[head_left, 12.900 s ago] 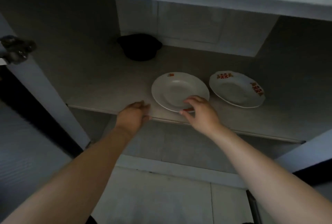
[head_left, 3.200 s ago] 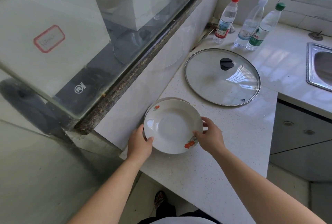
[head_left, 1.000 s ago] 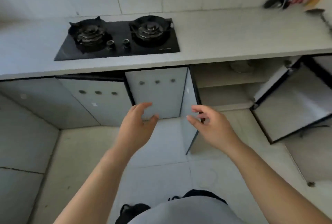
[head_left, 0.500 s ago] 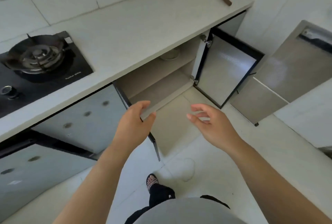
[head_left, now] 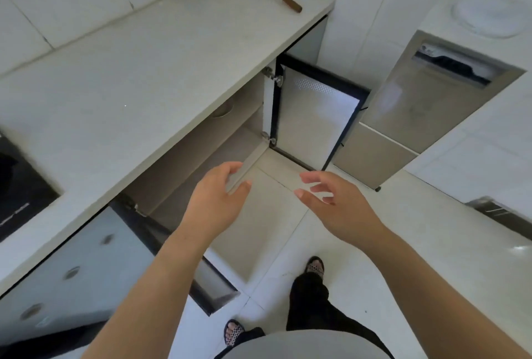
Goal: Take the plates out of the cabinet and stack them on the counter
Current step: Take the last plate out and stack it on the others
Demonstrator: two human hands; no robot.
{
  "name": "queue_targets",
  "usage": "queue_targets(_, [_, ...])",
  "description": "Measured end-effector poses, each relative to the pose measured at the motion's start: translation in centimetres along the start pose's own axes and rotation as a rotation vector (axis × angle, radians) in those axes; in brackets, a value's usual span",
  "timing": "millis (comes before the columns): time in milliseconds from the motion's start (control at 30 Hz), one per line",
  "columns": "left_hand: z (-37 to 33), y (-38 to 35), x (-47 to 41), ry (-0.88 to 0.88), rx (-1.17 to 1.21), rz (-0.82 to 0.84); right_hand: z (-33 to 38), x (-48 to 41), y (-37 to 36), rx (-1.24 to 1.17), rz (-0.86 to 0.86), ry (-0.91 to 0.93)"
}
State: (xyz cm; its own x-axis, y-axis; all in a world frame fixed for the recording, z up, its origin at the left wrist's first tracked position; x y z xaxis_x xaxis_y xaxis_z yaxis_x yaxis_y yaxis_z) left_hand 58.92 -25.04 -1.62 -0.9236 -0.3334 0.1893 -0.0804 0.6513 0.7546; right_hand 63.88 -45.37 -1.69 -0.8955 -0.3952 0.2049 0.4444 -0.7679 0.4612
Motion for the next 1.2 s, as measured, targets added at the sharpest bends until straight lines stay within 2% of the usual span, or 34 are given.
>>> queue_targets(133, [-3.8, -1.7, -4.9, -0.008, -0.022, -0.017, -1.9, -5.2, 4.1, -0.007, 0.002, -0.021])
queue_targets(333, [-9.4, -4.8, -12.0, 0.06, -0.021, -0.044, -3.0, -13.7, 10.6, 0.041, 0.076, 0.039])
queue_targets(467, [-11.4, -6.1, -15.9, 0.083, -0.021, -0.07, -3.6, -18.4, 12.7, 0.061, 0.122, 0.036])
queue_targets(767, [-7.8, -3.6, -23.2, 0.224, -0.008, -0.125, -1.2, -28.5, 11.3, 0.054, 0.229, 0.064])
queue_targets(1033, [-6.9, 0.3, -33.3, 0.197, 0.028, -0.164, 3.2, -39.0, 9.2, 0.118, 0.247, 0.105])
queue_targets(1200, [-6.0, 1.2, -36.7, 0.22, 0.051, -0.143, 4.2, -43.1, 7.5, 0.113, 0.279, 0.115])
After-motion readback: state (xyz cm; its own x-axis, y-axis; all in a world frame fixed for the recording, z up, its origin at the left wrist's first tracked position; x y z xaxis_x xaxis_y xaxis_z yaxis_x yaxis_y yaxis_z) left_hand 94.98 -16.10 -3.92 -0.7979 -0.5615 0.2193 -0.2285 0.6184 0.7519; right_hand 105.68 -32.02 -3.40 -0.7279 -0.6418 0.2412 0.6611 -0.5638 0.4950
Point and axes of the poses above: each hand's wrist, its own x-axis away from the middle knuckle, its own y-axis out of the back of the hand, z = x × y, the point moved 3 cm from there along -x, towards the middle knuckle, and after that the axes turned 7 degrees about -x, right-handed, at the moved point
